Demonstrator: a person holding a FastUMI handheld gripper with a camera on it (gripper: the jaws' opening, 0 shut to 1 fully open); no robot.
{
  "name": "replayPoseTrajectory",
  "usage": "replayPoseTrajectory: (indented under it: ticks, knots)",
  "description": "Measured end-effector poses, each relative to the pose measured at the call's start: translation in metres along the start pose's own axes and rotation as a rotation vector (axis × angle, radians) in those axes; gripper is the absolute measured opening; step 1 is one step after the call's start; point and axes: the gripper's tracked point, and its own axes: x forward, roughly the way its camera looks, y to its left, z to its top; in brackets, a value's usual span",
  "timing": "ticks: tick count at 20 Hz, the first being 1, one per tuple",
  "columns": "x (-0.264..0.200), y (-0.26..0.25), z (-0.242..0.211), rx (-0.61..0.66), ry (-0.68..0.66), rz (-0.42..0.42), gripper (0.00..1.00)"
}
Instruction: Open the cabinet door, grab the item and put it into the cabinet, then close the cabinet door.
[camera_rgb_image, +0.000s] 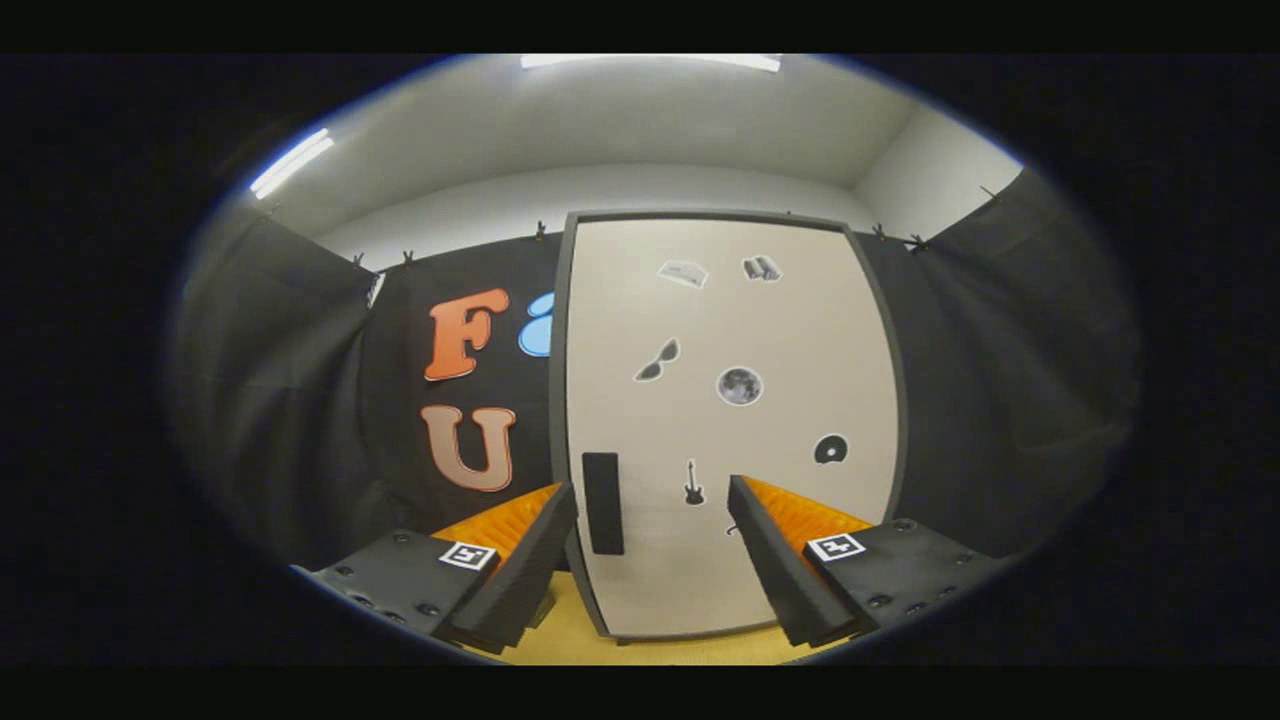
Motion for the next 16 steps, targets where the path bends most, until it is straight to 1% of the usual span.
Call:
replayPoseTrajectory:
  ticks: [2, 4, 6, 9, 10, 13, 16]
  knots:
    - [0.036, -0.004, -0.018, -0.003, 0.050, -0.005, 0.97]
    - [0.057, -0.008, -0.032, -0.004, 0.084, -0.018, 0.97]
    - [0.072, -0.010, -0.038, 0.011, 0.086, -0.024, 0.97]
    - [0.079, 0.002, -0.039, 0.028, 0.080, 0.016, 0.98]
    - [0.081, 0.007, -0.038, 0.023, 0.072, 0.030, 0.96]
    - [0.080, 0.010, -0.037, -0.015, 0.066, 0.023, 0.92]
    - [0.082, 0.020, -0.039, -0.004, 0.072, 0.057, 0.86]
